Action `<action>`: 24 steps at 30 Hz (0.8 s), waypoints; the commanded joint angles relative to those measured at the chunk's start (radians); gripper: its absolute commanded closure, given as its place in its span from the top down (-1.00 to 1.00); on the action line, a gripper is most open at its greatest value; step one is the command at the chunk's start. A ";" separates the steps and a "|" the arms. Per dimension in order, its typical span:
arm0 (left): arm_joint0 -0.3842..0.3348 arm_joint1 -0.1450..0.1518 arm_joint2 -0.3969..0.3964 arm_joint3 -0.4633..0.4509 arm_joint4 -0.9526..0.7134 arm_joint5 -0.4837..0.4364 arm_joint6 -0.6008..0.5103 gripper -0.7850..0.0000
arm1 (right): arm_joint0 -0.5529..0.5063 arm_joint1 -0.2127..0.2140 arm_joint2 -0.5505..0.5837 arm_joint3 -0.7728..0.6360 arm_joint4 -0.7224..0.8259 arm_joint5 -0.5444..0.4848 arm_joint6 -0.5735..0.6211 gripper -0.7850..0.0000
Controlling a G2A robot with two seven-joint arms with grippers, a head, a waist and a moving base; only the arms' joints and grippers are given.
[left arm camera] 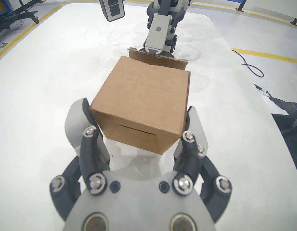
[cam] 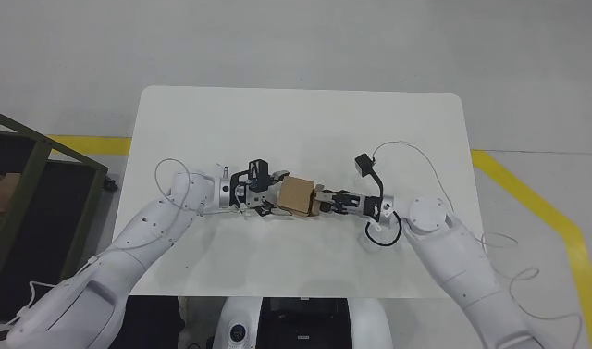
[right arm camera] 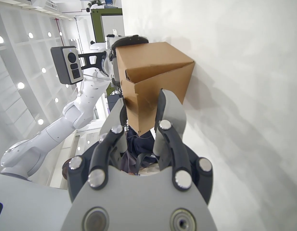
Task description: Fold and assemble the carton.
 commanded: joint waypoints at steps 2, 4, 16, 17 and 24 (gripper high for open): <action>0.000 0.000 0.000 0.000 0.000 0.000 0.000 0.68 | -0.001 0.000 0.000 -0.001 0.000 0.000 -0.001 -0.51; 0.000 0.000 0.000 0.000 0.000 0.000 0.000 0.68 | -0.002 0.000 0.001 -0.002 0.001 -0.002 0.000 -0.59; 0.001 -0.001 -0.001 0.001 -0.001 0.002 0.001 0.68 | -0.005 0.002 0.004 -0.002 -0.010 0.008 -0.013 -0.75; 0.001 -0.001 -0.001 0.002 -0.001 0.001 0.000 0.68 | -0.006 0.003 0.006 -0.002 -0.009 0.007 -0.014 -0.74; 0.001 -0.001 -0.001 0.003 -0.004 0.001 -0.004 0.69 | -0.015 0.006 0.013 -0.011 -0.016 0.013 -0.022 -0.73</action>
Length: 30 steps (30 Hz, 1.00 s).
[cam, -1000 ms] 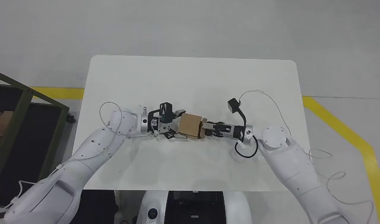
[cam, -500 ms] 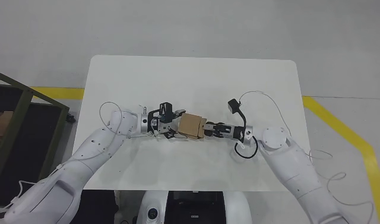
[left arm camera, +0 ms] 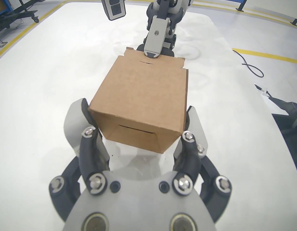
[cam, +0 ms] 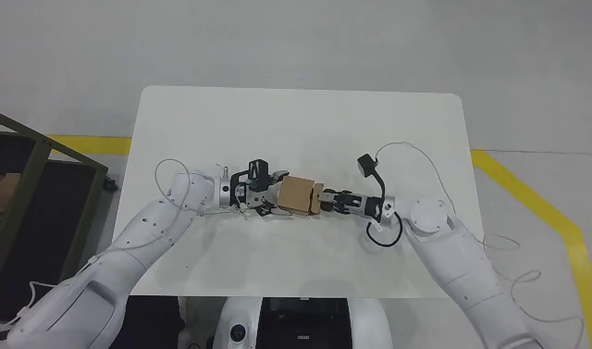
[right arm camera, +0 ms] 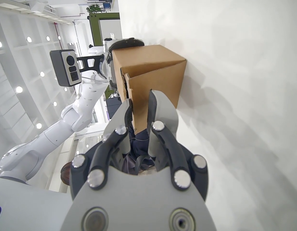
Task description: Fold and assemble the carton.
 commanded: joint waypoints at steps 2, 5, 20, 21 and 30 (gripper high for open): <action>0.000 0.000 0.000 -0.001 0.000 0.001 0.000 0.69 | 0.000 0.000 -0.003 -0.006 -0.005 0.004 -0.002 -0.73; 0.000 0.000 0.000 -0.001 0.001 0.001 0.001 0.69 | 0.006 -0.002 -0.011 -0.009 -0.014 0.012 -0.006 -0.74; 0.002 0.001 -0.002 -0.010 0.005 -0.001 0.003 0.68 | 0.039 -0.011 -0.045 -0.047 -0.083 0.072 -0.036 -0.77; 0.003 0.002 -0.003 -0.011 0.006 -0.001 0.004 0.69 | 0.039 -0.011 -0.047 -0.051 -0.091 0.078 -0.041 -0.75; 0.004 0.002 -0.005 -0.009 0.001 -0.001 -0.001 0.70 | 0.010 -0.001 -0.021 -0.090 -0.111 0.085 -0.055 -0.51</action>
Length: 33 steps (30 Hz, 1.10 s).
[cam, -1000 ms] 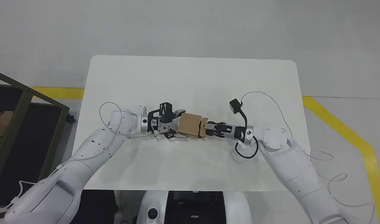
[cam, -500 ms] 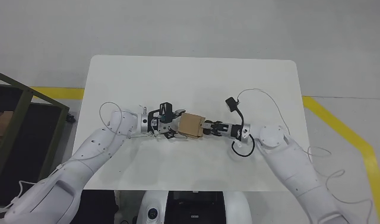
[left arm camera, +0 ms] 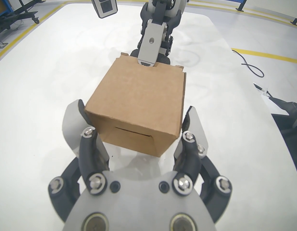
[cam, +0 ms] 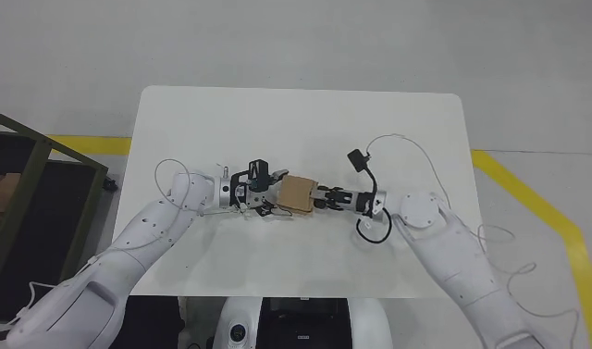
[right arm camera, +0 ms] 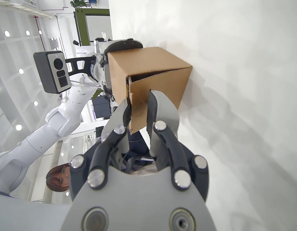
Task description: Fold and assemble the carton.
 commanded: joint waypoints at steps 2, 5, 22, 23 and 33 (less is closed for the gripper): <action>0.000 0.000 -0.001 0.000 -0.001 0.001 0.000 0.70 | -0.020 0.007 0.019 -0.028 -0.009 0.000 -0.001 -0.43; 0.001 0.000 -0.001 0.000 0.000 0.001 0.000 0.69 | -0.045 0.016 0.040 -0.065 -0.017 0.003 -0.001 -0.38; 0.000 0.000 0.000 -0.004 0.003 -0.002 -0.002 0.69 | -0.090 0.033 0.080 -0.115 -0.041 0.044 -0.011 -1.00; -0.001 0.000 0.000 -0.005 0.003 -0.001 -0.003 0.69 | -0.087 0.031 0.075 -0.114 -0.040 0.044 -0.009 -1.00; -0.001 0.000 0.000 -0.007 0.004 -0.001 -0.004 0.69 | -0.043 0.017 0.024 -0.093 -0.038 0.051 -0.006 -1.00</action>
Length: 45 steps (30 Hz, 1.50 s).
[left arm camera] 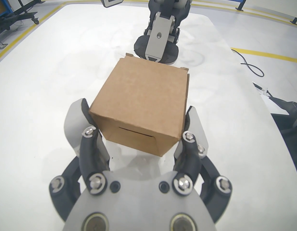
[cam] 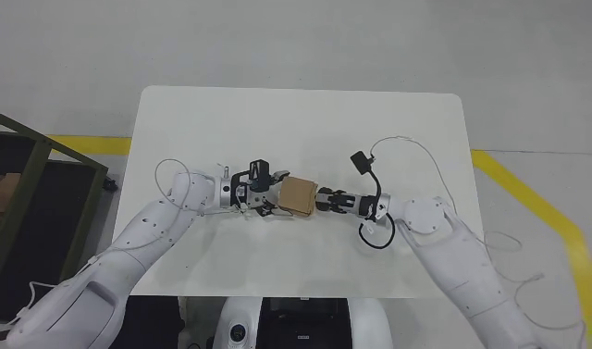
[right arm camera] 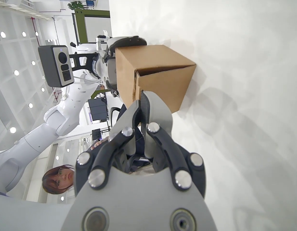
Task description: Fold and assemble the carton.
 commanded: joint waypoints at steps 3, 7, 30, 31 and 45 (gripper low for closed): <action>-0.001 0.000 0.001 0.001 -0.001 -0.003 0.000 0.68 | 0.019 -0.006 -0.019 0.016 0.004 -0.002 -0.001 -1.00; -0.001 -0.001 0.001 0.005 -0.002 -0.001 0.001 0.69 | 0.027 -0.009 -0.025 0.029 0.008 -0.010 -0.003 -1.00; 0.067 0.101 -0.112 -0.139 -0.090 -0.091 0.171 1.00 | -0.087 0.037 0.148 -0.126 -0.048 -0.129 -0.089 1.00; 0.071 0.111 -0.127 -0.149 -0.104 -0.091 0.171 1.00 | -0.087 0.038 0.158 -0.128 -0.055 -0.144 -0.098 1.00; 0.031 0.149 -0.287 -0.111 -0.487 -0.091 -0.160 1.00 | -0.045 0.067 0.328 -0.179 -0.206 -0.239 -0.206 1.00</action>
